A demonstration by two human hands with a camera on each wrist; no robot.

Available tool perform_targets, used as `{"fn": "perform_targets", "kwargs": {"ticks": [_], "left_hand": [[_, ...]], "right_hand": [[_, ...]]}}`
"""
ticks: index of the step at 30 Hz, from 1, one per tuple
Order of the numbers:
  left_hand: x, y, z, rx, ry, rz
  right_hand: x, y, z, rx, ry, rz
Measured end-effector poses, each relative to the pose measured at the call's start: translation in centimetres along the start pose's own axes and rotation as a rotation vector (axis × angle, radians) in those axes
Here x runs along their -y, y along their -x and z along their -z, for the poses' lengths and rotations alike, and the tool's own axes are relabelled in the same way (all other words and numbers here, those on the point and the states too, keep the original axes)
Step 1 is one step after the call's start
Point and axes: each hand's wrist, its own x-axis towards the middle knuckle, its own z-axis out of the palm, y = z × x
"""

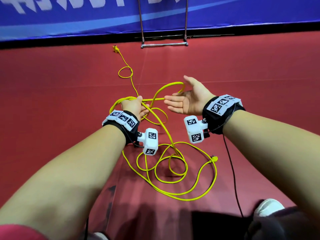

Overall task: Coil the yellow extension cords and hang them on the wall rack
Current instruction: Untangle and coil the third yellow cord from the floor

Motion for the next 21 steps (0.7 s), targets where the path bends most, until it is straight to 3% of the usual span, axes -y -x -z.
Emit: {"fn": "perform_targets", "kwargs": {"ticks": [10, 17, 19, 21], "left_hand": [[0.1, 0.6, -0.5, 0.099, -0.239, -0.13], [0.7, 0.8, -0.8, 0.102, -0.525, -0.199], [1.2, 1.0, -0.8, 0.132, -0.609, -0.213], [1.7, 1.4, -0.9, 0.181, -0.691, -0.2]], "right_hand": [[0.0, -0.8, 0.7, -0.228, 0.18, 0.039], [-2.3, -0.6, 1.7, -0.425, 0.895, 0.019], [-2.3, -0.5, 1.8, -0.512, 1.093, 0.125], [-1.7, -0.6, 1.4, -0.611, 1.278, 0.324]]}}
